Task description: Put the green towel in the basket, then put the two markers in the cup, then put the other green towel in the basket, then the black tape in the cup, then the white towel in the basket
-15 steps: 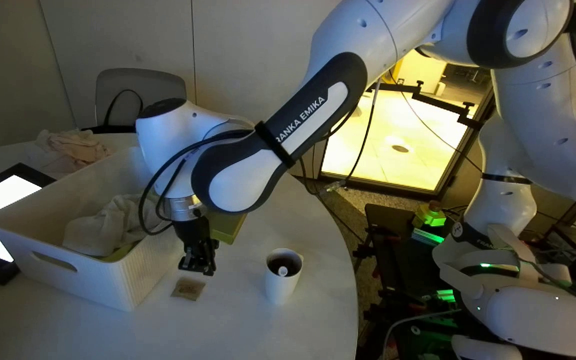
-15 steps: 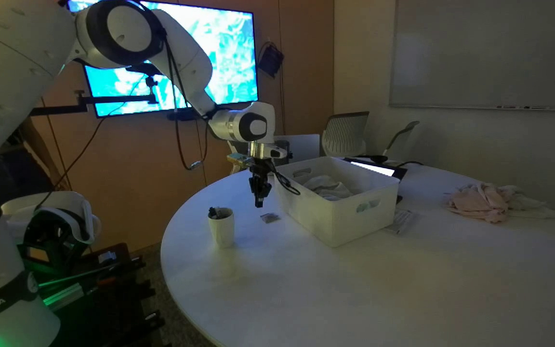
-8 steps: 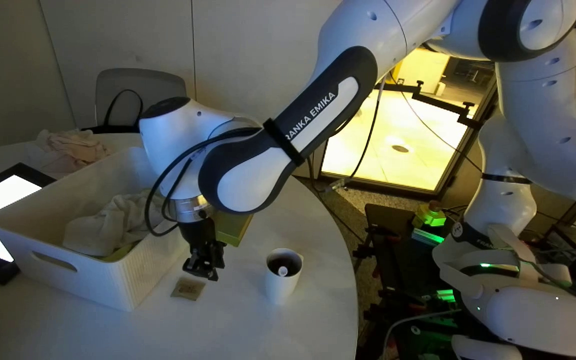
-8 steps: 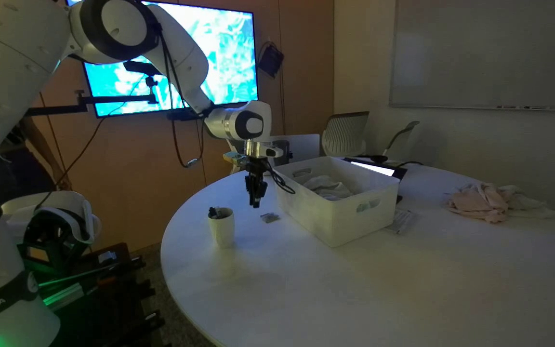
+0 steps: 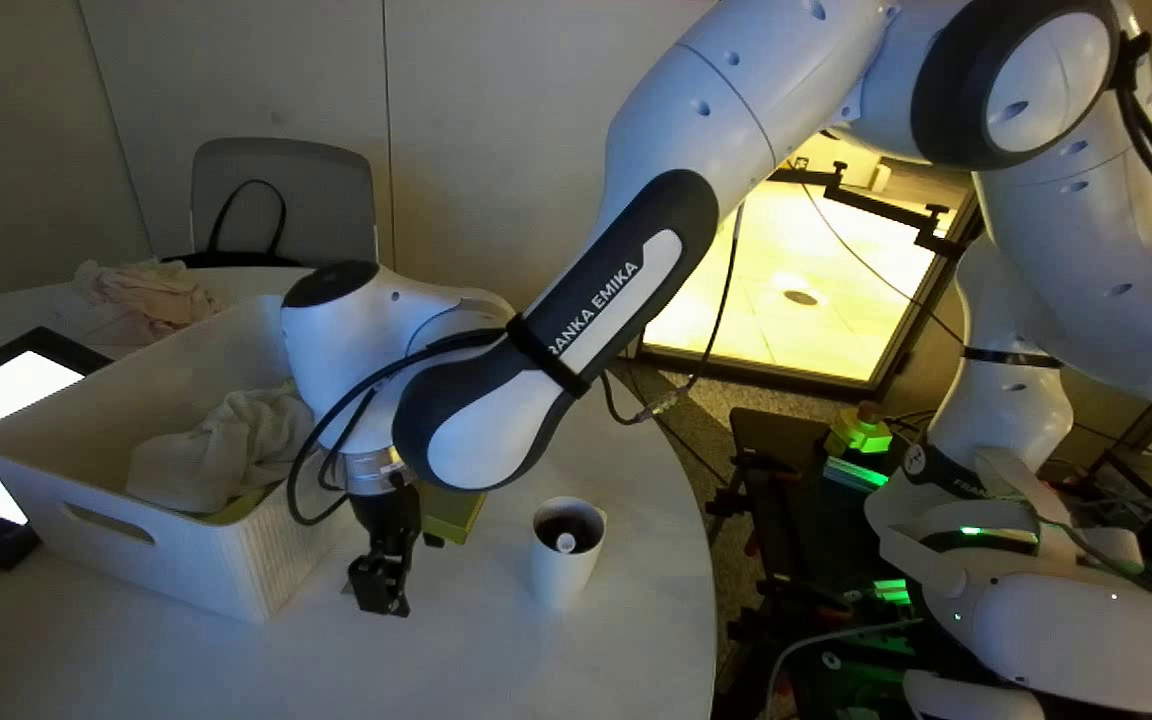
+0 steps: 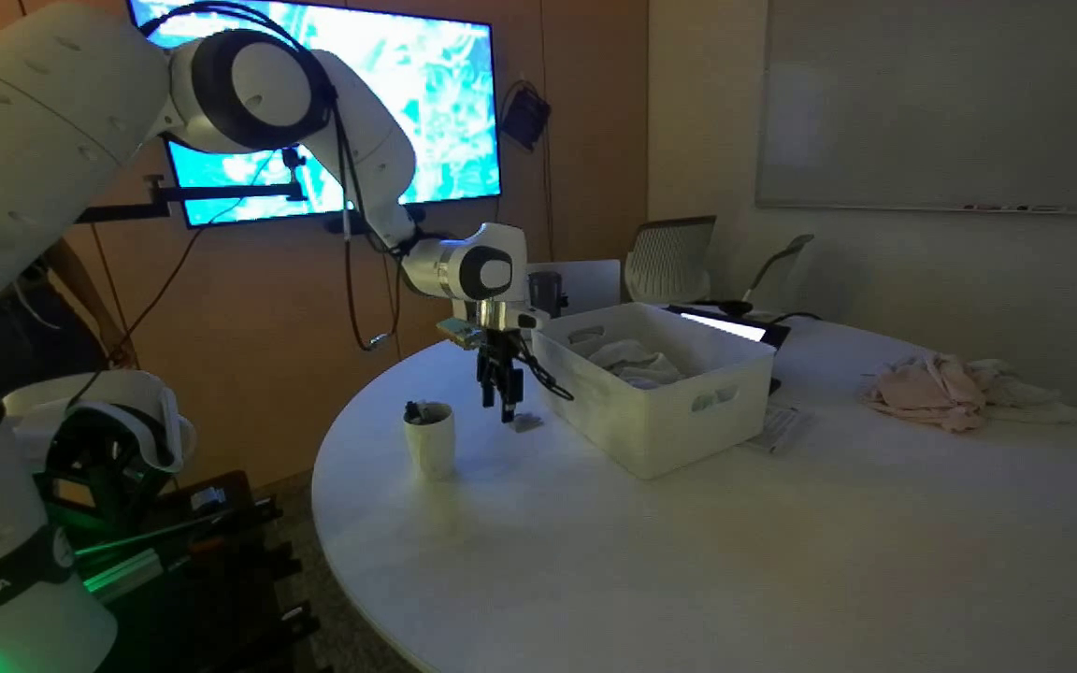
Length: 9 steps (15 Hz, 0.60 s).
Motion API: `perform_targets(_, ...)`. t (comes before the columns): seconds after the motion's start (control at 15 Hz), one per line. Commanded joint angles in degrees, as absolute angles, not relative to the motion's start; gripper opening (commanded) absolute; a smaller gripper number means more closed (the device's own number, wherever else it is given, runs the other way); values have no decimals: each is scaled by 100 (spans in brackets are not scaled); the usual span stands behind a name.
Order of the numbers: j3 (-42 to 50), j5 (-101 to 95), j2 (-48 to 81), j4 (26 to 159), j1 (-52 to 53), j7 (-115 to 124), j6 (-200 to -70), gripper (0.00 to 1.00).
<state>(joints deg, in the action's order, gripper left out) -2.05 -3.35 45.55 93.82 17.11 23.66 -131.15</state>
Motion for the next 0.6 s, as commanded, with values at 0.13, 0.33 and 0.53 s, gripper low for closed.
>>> perform_targets(0.13,-244,-249,5088,8749,1710,2146,-13431,100)
perform_targets(0.33,-278,-237,5272,8509,1694,2005,-13461,99)
perform_targets(0.53,-296,-222,5427,8289,1666,1873,-13442,100)
